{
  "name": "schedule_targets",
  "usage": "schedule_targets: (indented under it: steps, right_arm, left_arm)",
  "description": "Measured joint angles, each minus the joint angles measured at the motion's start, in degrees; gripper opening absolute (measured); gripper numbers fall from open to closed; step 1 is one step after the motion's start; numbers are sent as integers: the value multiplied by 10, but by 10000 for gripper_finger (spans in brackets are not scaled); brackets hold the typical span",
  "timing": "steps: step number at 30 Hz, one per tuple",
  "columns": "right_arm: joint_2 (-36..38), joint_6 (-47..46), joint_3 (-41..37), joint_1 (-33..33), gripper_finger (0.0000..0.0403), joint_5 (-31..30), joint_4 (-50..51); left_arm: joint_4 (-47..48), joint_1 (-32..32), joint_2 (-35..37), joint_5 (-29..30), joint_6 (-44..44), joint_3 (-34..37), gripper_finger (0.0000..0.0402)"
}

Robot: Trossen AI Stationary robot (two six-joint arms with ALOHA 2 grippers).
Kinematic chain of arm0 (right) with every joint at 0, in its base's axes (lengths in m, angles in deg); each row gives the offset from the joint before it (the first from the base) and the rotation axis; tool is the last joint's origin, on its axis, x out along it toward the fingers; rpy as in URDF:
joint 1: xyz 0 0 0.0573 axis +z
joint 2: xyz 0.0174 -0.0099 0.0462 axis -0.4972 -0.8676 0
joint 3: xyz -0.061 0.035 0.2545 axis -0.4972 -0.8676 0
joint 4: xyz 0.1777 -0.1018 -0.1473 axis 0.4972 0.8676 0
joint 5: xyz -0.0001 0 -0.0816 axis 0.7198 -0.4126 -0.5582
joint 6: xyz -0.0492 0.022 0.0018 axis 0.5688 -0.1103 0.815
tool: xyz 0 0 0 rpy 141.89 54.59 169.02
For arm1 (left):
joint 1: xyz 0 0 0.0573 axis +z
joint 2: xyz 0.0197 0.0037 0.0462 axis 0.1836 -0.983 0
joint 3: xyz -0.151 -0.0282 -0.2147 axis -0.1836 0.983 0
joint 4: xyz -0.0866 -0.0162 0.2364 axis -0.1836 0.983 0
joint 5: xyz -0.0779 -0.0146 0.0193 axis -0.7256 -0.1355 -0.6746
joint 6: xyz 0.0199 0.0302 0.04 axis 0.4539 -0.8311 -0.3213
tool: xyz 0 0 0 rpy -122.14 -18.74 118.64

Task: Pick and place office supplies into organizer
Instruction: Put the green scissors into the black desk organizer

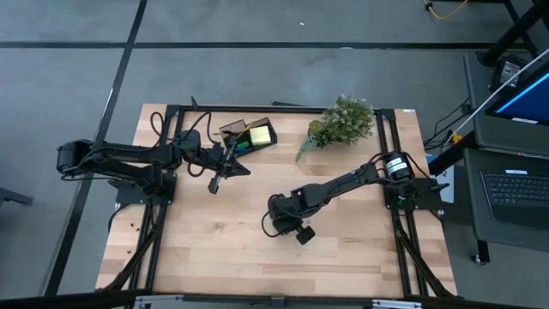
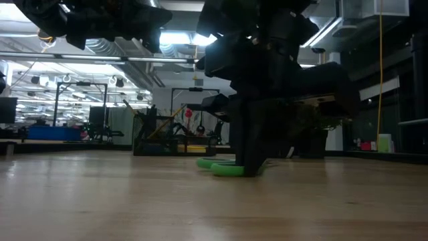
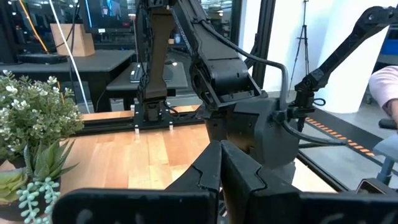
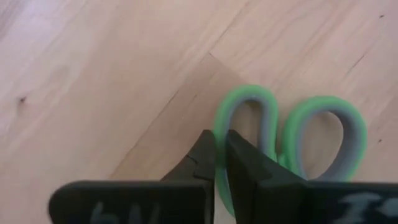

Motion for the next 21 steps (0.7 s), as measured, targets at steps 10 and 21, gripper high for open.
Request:
schedule_targets:
  steps: [10, 21]
  right_arm:
    - [3, -14, 120, -1, 22, -43, 112]
    - [56, -43, 217, -3, 22, -39, 115]
  left_arm:
    - [-21, 3, 22, 0, -33, 0, 5]
    - [42, 50, 167, 2, -78, 0, 5]
